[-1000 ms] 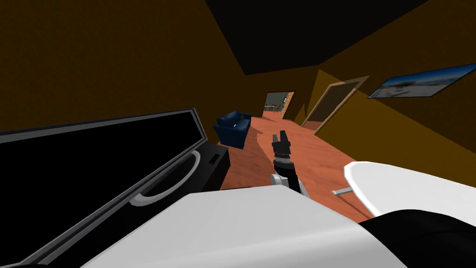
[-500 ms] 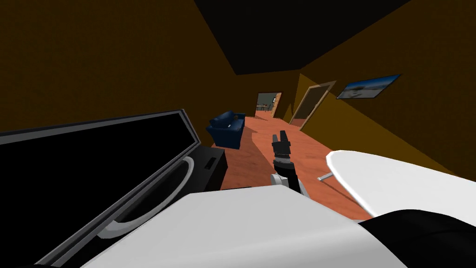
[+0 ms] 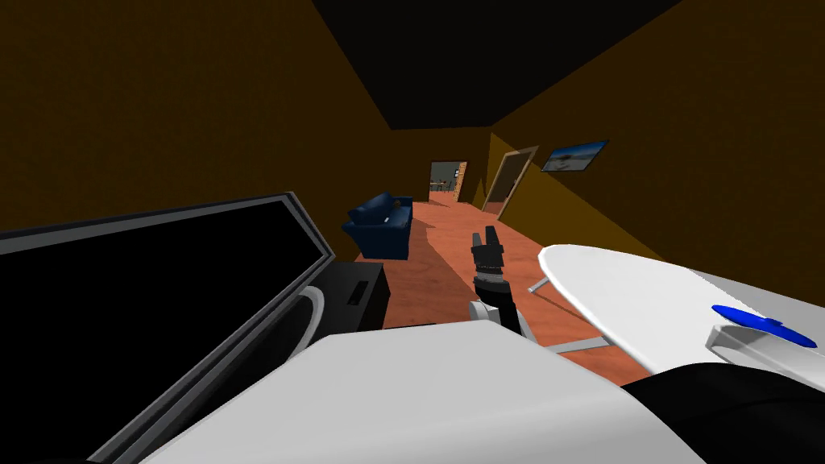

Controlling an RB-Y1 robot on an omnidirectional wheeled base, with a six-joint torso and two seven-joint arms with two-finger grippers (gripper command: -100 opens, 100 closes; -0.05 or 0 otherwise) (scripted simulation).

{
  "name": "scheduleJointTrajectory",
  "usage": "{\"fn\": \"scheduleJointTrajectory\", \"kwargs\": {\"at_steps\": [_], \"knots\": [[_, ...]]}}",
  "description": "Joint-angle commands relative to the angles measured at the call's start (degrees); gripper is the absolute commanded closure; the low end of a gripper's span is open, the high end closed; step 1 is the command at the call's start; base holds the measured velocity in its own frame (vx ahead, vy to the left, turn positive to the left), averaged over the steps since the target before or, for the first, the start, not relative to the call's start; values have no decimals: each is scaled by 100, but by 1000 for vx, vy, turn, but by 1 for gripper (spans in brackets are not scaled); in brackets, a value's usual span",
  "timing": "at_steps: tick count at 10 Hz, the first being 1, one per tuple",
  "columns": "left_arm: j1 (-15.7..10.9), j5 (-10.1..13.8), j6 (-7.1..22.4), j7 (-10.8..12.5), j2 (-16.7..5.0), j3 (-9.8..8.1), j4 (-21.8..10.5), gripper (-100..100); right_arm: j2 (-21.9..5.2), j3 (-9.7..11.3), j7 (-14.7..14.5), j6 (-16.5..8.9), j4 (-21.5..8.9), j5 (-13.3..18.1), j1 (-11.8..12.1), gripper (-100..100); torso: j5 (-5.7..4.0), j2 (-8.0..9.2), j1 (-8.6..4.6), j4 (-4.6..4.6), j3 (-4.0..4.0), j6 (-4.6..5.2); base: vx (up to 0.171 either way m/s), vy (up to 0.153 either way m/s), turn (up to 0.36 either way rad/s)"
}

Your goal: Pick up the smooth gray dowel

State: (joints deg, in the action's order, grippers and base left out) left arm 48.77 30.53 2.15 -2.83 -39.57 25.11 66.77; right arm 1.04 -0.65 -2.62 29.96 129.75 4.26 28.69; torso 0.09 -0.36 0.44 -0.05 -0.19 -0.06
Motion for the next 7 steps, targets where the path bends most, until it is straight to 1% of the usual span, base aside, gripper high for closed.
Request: {"fn": "scheduleJointTrajectory", "kwargs": {"at_steps": [1, 3, 4, 5, 6, 7], "knots": [[82, 56, 128, 8, -16, 54, -93, -100, 0, 0, 0, 0, 0, 0, 0, 0, 0, 0, 0, 0, 0, 0, 47, 107, -308], [128, 120, 211, 8, 15, 168, -320, -100, 0, -1, 0, 0, 0, 0, 1, 0, 2, -6, 5, -1, -3, -4, 43, 106, -255], [120, 112, 146, 17, -18, 148, -245, -100, 0, -1, 0, 0, 0, 0, 1, 0, 1, -4, 6, -1, -2, -2, 12, 57, -66], [129, 115, 165, 18, -23, 147, -244, 0, 0, -1, 0, 0, 0, 0, 2, 0, -1, 2, -13, 0, 1, -8, 2, 11, 8], [-9, 22, 168, 15, 127, 129, -413, -100, 1, 0, 0, 0, 0, 0, 1, 0, -5, 6, -31, 1, 3, -8, -20, 24, -4], [-100, -39, 172, 14, 226, 117, -525, -100, 1, 0, 0, 0, 0, 0, 1, 0, -5, 13, -31, 3, 7, -8, -37, 37, -4]]}}
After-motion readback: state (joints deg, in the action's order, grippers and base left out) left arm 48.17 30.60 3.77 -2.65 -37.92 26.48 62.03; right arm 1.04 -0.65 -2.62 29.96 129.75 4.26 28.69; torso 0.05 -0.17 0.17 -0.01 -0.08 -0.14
